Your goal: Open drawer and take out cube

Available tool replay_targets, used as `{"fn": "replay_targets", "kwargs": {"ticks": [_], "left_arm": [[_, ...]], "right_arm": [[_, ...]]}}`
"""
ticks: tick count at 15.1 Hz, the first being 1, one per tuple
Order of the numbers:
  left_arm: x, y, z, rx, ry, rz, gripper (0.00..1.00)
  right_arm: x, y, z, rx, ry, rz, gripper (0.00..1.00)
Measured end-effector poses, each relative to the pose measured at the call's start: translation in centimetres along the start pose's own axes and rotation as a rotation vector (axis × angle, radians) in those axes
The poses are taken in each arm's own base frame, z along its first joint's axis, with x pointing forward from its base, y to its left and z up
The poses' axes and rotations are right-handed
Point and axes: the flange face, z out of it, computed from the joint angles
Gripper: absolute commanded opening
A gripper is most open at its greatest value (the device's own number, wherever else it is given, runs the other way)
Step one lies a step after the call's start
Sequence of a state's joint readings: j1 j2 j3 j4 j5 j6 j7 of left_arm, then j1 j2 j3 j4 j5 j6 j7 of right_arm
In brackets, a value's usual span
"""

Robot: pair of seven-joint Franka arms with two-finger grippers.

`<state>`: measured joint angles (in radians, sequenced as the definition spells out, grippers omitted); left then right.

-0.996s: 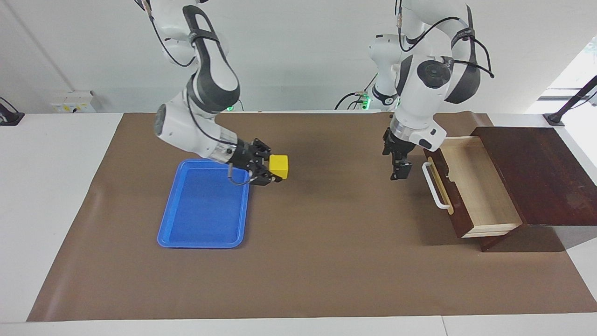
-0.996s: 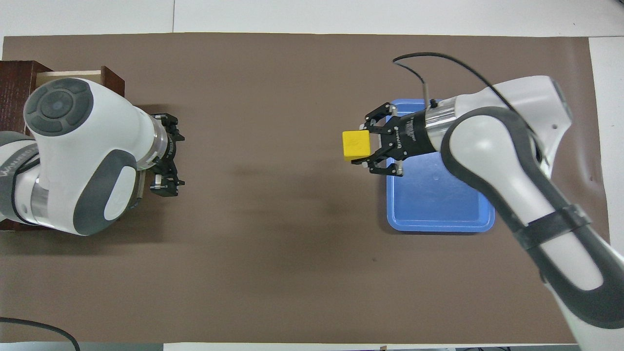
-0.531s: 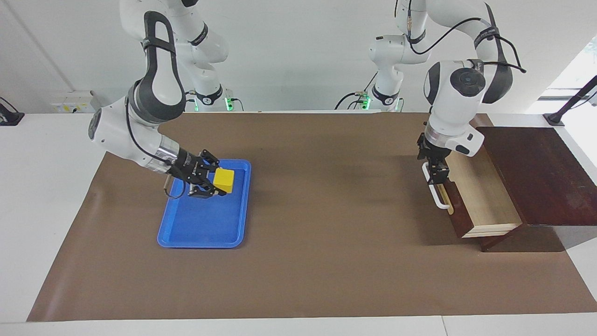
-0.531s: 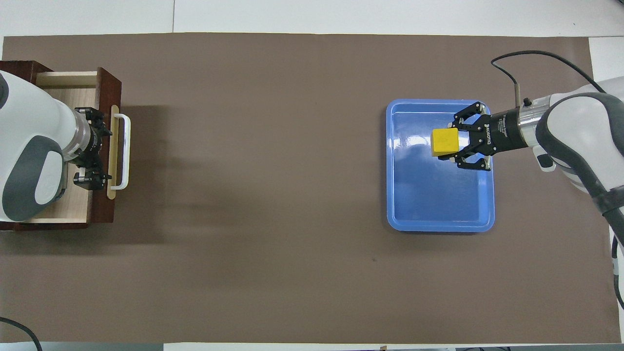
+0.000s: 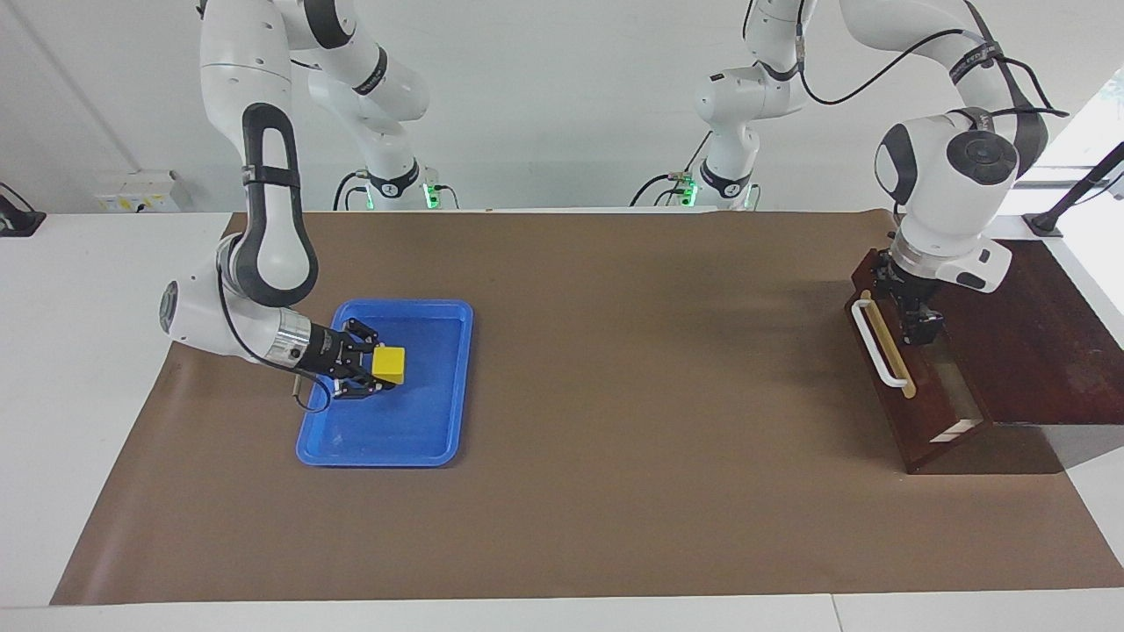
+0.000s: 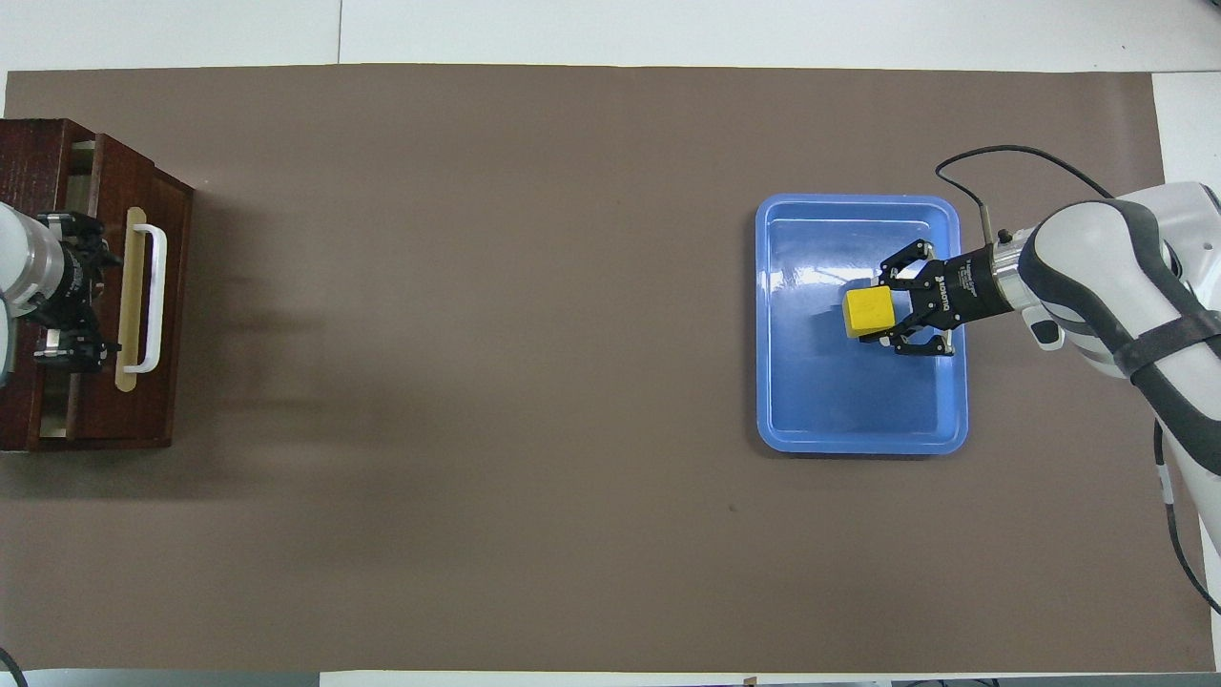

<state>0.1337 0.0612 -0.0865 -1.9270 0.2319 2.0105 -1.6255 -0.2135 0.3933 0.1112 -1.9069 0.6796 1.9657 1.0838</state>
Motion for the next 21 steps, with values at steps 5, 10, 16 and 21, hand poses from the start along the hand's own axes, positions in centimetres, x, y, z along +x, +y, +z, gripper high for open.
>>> {"fn": "replay_targets", "kwargs": {"ticks": [5,10,16,21], "left_arm": [[2.3,-0.1,0.4,0.0,0.0,0.022,1.0],[2.0,-0.1,-0.5,-0.016,-0.004,0.072,1.0],[0.3,-1.4,-6.1,0.004,-0.115,0.596,1.0],[-2.7,-3.3,-10.0,0.084,-0.174,1.081,1.0]], "right_arm": [[-2.0,-1.4,1.2,0.019,0.01,-0.03,0.0],[-3.0,-4.1,3.1,0.018,-0.002,-0.05,0.0],[-2.7,-5.9,3.4,0.035,-0.024,-0.053,0.0],[-2.2,-5.9,4.1,0.024,-0.027,-0.072,0.0]]}}
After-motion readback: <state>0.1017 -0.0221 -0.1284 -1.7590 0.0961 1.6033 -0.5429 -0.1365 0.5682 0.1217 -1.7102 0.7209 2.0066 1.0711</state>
